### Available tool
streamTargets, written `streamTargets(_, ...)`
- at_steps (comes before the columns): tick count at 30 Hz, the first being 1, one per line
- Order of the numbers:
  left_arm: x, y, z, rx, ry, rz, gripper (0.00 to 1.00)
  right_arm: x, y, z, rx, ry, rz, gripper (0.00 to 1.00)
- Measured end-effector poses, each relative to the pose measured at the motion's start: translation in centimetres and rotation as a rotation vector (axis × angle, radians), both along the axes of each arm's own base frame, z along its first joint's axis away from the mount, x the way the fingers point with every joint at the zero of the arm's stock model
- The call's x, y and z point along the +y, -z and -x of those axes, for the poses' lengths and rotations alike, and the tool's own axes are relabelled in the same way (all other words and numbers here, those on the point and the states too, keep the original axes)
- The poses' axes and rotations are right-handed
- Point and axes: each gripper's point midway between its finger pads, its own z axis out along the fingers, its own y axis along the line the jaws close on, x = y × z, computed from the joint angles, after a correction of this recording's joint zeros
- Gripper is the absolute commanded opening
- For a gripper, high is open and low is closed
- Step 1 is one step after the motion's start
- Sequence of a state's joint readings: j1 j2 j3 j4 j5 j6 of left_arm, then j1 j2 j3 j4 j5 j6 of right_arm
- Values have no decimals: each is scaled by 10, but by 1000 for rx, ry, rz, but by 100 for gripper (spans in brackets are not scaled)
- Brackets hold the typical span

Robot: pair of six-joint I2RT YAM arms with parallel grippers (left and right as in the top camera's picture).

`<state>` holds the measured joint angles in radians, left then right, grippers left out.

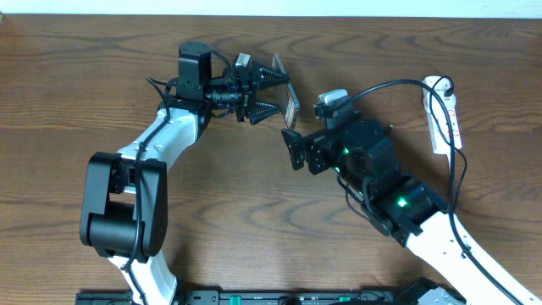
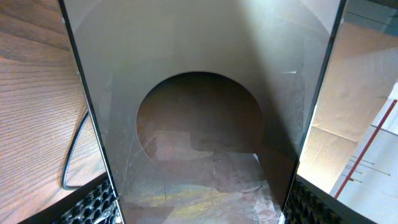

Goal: Plug charger to phone and switch on socket
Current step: 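Carry the connector with the right gripper toward the phone's bottom port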

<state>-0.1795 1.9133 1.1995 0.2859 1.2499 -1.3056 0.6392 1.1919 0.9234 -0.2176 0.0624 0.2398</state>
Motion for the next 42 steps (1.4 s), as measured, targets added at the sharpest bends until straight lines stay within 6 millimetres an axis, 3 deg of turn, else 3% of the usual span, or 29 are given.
streamTargets(11,0,0,0,0,0,0,54,11,7,-29,-55,44,-9,97)
streamTargets(18,0,0,0,0,0,0,54,22,26,-45,-54,47,2,85)
streamTargets(26,0,0,0,0,0,0,54,25,41,-51,-36,48,21,66)
streamTargets(42,0,0,0,0,0,0,54,32,44,-47,-17,44,-1,45)
